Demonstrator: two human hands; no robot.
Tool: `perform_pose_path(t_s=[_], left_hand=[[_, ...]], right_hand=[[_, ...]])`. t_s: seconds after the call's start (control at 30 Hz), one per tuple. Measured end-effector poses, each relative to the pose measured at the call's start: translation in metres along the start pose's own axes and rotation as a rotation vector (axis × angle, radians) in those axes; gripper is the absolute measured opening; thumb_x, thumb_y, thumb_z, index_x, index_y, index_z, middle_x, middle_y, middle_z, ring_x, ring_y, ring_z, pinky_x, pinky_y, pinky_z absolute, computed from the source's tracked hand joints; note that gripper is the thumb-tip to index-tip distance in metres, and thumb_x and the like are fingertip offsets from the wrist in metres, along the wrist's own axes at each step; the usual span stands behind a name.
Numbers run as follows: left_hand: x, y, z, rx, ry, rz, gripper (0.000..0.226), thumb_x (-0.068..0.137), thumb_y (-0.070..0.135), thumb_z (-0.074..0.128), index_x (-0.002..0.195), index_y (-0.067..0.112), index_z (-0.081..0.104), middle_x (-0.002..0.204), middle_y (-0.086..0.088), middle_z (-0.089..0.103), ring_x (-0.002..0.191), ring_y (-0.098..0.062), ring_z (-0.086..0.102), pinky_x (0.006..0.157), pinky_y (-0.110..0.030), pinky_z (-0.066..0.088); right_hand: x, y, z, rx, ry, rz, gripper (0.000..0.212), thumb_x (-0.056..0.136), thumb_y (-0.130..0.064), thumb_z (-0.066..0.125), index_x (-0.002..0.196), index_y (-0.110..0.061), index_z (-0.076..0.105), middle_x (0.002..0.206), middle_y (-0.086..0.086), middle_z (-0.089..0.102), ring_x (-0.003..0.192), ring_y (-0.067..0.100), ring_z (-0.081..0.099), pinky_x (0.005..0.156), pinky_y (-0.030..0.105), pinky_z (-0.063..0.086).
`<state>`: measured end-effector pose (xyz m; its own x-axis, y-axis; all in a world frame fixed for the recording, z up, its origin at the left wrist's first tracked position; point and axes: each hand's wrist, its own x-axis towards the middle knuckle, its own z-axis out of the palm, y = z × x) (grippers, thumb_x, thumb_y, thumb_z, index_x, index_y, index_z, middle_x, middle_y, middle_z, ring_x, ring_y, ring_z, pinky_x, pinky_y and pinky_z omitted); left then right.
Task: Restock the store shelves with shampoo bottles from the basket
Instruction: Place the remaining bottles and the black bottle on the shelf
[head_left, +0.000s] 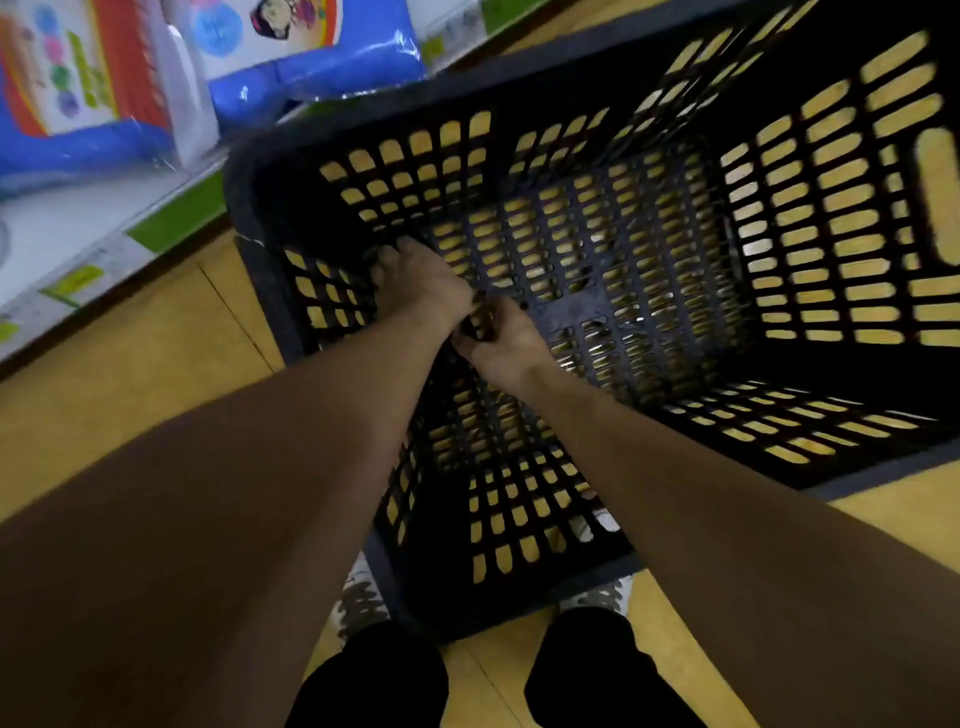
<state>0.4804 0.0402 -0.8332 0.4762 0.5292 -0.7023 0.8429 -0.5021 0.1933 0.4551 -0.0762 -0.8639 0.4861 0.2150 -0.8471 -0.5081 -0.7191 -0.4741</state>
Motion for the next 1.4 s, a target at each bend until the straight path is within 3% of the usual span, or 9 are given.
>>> perform_pose_path(t_s=[0.23, 0.4, 0.53, 0.73, 0.83, 0.97, 1.03, 1.2, 1.4], left_hand=[[0.035, -0.007, 0.025, 0.195, 0.085, -0.066, 0.084, 0.088, 0.05, 0.068, 0.144, 0.001, 0.03, 0.15, -0.018, 0.041, 0.138, -0.036, 0.037, 0.11, -0.042, 0.031], [0.031, -0.006, 0.025, 0.213, 0.15, 0.118, 0.074, 0.083, 0.05, 0.073, 0.135, 0.004, 0.047, 0.139, -0.016, 0.053, 0.127, -0.035, 0.051, 0.099, -0.042, 0.041], [0.013, 0.004, 0.012, -0.009, 0.037, 0.277, 0.06, 0.093, 0.034, 0.067, 0.139, 0.006, 0.04, 0.14, -0.014, 0.046, 0.12, -0.033, 0.053, 0.08, -0.032, 0.04], [-0.039, 0.014, -0.055, -0.518, -0.169, 0.376, 0.046, 0.085, 0.026, 0.077, 0.123, 0.023, 0.053, 0.12, 0.003, 0.065, 0.11, -0.016, 0.061, 0.098, -0.03, 0.048], [-0.069, 0.022, -0.097, -0.65, -0.26, 0.406, 0.048, 0.073, 0.033, 0.084, 0.115, 0.028, 0.063, 0.112, 0.005, 0.072, 0.106, -0.015, 0.067, 0.101, -0.043, 0.051], [-0.116, 0.038, -0.158, -0.843, -0.338, 0.406, 0.041, 0.083, 0.031, 0.08, 0.119, 0.022, 0.064, 0.109, 0.0, 0.074, 0.105, -0.02, 0.069, 0.098, -0.045, 0.052], [-0.142, 0.047, -0.189, -0.945, -0.345, 0.403, 0.042, 0.085, 0.036, 0.077, 0.122, 0.024, 0.062, 0.117, -0.001, 0.072, 0.11, -0.021, 0.068, 0.1, -0.046, 0.052], [-0.209, 0.071, -0.276, -1.125, -0.307, 0.425, 0.051, 0.09, 0.051, 0.061, 0.133, 0.024, 0.055, 0.117, 0.0, 0.072, 0.11, -0.023, 0.068, 0.093, -0.039, 0.053], [-0.29, 0.088, -0.388, -1.255, -0.197, 0.452, 0.061, 0.094, 0.058, 0.05, 0.135, 0.012, 0.056, 0.116, -0.011, 0.073, 0.106, -0.029, 0.07, 0.101, -0.048, 0.051]], right_hand=[[0.011, 0.011, -0.003, -0.007, 0.044, -0.002, 0.081, 0.07, -0.051, 0.069, 0.139, -0.02, 0.041, 0.136, 0.01, 0.054, 0.125, 0.034, 0.052, 0.104, 0.05, 0.048], [0.003, 0.013, -0.018, 0.045, 0.116, -0.014, 0.072, 0.073, -0.05, 0.063, 0.135, -0.019, 0.044, 0.13, 0.009, 0.056, 0.121, 0.032, 0.055, 0.103, 0.048, 0.049], [-0.022, 0.003, -0.034, 0.108, 0.179, -0.05, 0.053, 0.085, -0.043, 0.062, 0.13, -0.02, 0.046, 0.129, 0.007, 0.057, 0.117, 0.029, 0.057, 0.101, 0.046, 0.05], [-0.087, -0.028, -0.071, 0.301, 0.246, -0.077, 0.035, 0.103, -0.034, 0.051, 0.133, -0.016, 0.048, 0.105, -0.012, 0.059, 0.086, 0.001, 0.057, 0.075, 0.018, 0.044], [-0.129, -0.061, -0.09, 0.368, 0.251, -0.109, 0.036, 0.104, -0.037, 0.048, 0.133, -0.017, 0.052, 0.116, -0.007, 0.059, 0.101, 0.007, 0.057, 0.089, 0.023, 0.041], [-0.176, -0.115, -0.111, 0.456, 0.24, -0.206, 0.029, 0.1, -0.045, 0.053, 0.108, -0.019, 0.065, 0.11, 0.0, 0.069, 0.11, 0.018, 0.064, 0.105, 0.04, 0.048], [-0.2, -0.145, -0.123, 0.466, 0.212, -0.261, 0.038, 0.098, -0.051, 0.054, 0.108, -0.017, 0.068, 0.109, 0.004, 0.071, 0.108, 0.02, 0.066, 0.103, 0.044, 0.05], [-0.271, -0.221, -0.151, 0.533, 0.154, -0.423, 0.039, 0.103, -0.039, 0.049, 0.11, -0.005, 0.067, 0.097, 0.01, 0.074, 0.091, 0.02, 0.07, 0.084, 0.033, 0.056], [-0.357, -0.304, -0.17, 0.54, 0.058, -0.559, 0.055, 0.1, -0.058, 0.042, 0.116, -0.011, 0.066, 0.106, 0.01, 0.075, 0.102, 0.031, 0.071, 0.09, 0.046, 0.057]])
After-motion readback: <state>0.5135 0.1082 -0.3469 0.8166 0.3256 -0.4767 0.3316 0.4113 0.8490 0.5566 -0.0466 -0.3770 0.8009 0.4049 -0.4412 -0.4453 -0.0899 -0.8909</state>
